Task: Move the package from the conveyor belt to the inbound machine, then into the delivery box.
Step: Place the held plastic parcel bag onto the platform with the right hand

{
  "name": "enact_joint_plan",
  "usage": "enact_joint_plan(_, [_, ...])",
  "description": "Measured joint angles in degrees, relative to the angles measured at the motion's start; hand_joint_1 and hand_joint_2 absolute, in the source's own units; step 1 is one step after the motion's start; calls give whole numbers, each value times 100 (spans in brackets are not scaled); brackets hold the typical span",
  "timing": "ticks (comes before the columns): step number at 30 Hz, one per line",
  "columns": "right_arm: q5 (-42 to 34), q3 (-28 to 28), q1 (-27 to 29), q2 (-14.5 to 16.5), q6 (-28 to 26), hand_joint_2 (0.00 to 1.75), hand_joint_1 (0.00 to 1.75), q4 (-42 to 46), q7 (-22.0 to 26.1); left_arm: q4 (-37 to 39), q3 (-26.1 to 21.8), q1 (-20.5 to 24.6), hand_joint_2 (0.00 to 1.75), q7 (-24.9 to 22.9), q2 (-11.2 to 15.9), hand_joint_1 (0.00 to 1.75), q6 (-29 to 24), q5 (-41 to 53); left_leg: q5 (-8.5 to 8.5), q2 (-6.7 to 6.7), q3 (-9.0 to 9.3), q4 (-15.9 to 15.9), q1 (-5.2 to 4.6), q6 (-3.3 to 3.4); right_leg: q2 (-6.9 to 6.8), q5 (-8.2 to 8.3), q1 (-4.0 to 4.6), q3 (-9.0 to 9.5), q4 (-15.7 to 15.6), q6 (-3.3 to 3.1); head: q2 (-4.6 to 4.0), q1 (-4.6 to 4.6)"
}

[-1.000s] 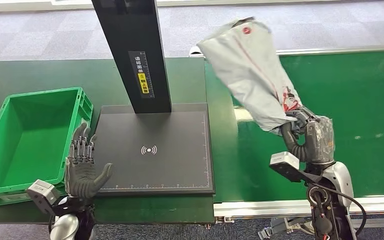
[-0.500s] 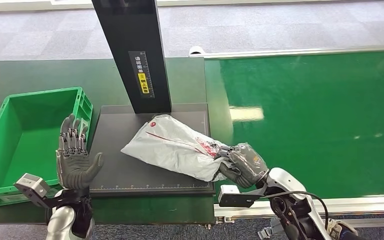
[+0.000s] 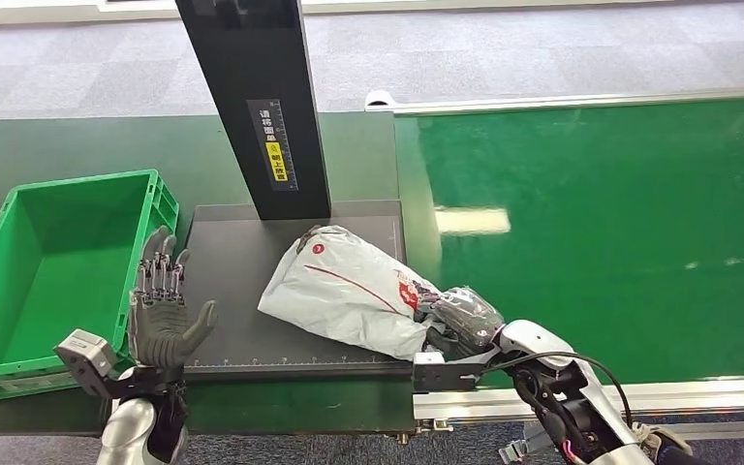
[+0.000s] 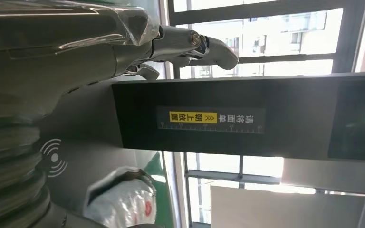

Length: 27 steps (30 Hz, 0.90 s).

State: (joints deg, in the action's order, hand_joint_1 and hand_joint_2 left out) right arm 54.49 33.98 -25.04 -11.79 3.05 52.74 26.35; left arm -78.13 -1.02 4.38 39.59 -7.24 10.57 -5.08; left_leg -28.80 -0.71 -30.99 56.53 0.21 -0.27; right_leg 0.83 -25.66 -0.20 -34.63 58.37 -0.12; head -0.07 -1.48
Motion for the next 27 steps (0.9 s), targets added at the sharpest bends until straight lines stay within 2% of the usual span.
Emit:
enact_joint_plan(5, [222,5,16,26,-1151,175,175,-7,-3,34,99,-79,175,-29,32,0,67,151,0,0,4,0,0,0,-1,0,0,7,0,0,0,-1])
enact_joint_plan(7, [295,-54,57,35,-1371,175,175,102,-32,54,122,-115,175,-28,43,0,98,177,0,0,4,0,0,0,-1,0,0,6,0,0,0,-1])
enact_joint_plan(27, [393,-313,220,49,-1658,175,175,381,167,176,178,-139,175,-17,88,0,150,225,0,-1,2,0,0,0,-2,0,0,4,0,0,0,-1])
